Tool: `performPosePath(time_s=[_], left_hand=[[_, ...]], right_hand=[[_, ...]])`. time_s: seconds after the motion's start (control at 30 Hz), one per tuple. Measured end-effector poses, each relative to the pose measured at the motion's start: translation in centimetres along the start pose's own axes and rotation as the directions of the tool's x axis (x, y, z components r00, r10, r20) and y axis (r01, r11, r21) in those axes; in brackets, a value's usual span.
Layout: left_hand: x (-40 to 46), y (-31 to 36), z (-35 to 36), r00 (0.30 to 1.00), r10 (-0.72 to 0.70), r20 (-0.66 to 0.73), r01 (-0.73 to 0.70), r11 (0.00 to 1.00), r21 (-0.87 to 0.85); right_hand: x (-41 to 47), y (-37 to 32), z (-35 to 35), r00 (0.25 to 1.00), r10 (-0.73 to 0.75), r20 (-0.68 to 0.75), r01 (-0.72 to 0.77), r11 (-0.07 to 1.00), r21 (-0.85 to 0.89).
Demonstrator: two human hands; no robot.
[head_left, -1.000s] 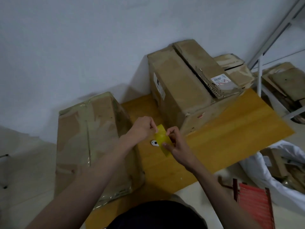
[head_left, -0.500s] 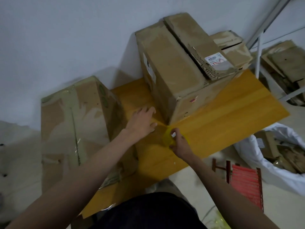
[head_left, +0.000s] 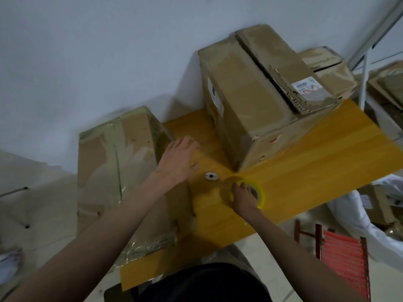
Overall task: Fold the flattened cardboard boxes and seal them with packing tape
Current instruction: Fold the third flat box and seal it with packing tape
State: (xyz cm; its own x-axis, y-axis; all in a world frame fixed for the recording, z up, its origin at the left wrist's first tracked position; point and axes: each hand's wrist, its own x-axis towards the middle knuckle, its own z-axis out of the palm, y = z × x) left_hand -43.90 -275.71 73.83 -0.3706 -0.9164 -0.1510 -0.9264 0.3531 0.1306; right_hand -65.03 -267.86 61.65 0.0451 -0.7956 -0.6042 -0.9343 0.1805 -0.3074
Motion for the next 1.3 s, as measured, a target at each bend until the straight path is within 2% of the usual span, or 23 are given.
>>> performPosePath(time_s=[0.1,0.17,0.23,0.4,0.5,0.67,0.8,0.97,1.03,1.3], left_hand=[[-0.1,-2.4,-1.9,0.997,-0.029,-0.070,0.027,0.999,-0.025],[-0.3,-4.5,-3.5,0.991,-0.079,-0.110,0.073,0.996,-0.056],[-0.9,-7.1,-5.3,0.978,-0.161,-0.130,0.148,0.984,-0.103],[-4.3,-14.8,-8.2,0.936,-0.307,-0.171,0.288,0.949,-0.128],[-6.2,-18.9,-8.5,0.912,-0.371,-0.177,0.351,0.927,-0.134],[-7.0,-24.2,-7.8,0.901,-0.408,-0.150,0.390,0.911,-0.135],[-5.6,-26.4,-6.5,0.921,-0.370,-0.125,0.355,0.927,-0.124],[-2.9,-25.9,-4.6,0.958,-0.263,-0.117,0.257,0.964,-0.063],[-1.9,-25.3,-3.8,0.964,-0.236,-0.119,0.232,0.972,-0.047],[0.0,-24.0,-2.5,0.968,-0.231,-0.103,0.231,0.973,-0.006]], right_hand=[[-0.2,-5.0,-5.0,0.968,-0.139,-0.207,0.143,0.990,0.001],[-0.2,-8.9,-8.6,0.897,-0.246,-0.368,0.238,0.969,-0.067],[-0.1,-12.7,-11.8,0.819,-0.352,-0.454,0.337,0.934,-0.118],[0.7,-21.6,-15.4,0.683,-0.534,-0.498,0.432,0.845,-0.314],[1.5,-25.8,-15.4,0.644,-0.595,-0.482,0.448,0.803,-0.393],[3.7,-31.1,-14.4,0.651,-0.633,-0.419,0.473,0.770,-0.429],[5.9,-33.7,-13.4,0.660,-0.661,-0.356,0.484,0.737,-0.472],[8.2,-34.4,-11.7,0.712,-0.648,-0.270,0.475,0.729,-0.493],[8.8,-33.8,-10.9,0.711,-0.651,-0.266,0.468,0.720,-0.512],[10.4,-32.7,-11.0,0.719,-0.637,-0.279,0.459,0.736,-0.498]])
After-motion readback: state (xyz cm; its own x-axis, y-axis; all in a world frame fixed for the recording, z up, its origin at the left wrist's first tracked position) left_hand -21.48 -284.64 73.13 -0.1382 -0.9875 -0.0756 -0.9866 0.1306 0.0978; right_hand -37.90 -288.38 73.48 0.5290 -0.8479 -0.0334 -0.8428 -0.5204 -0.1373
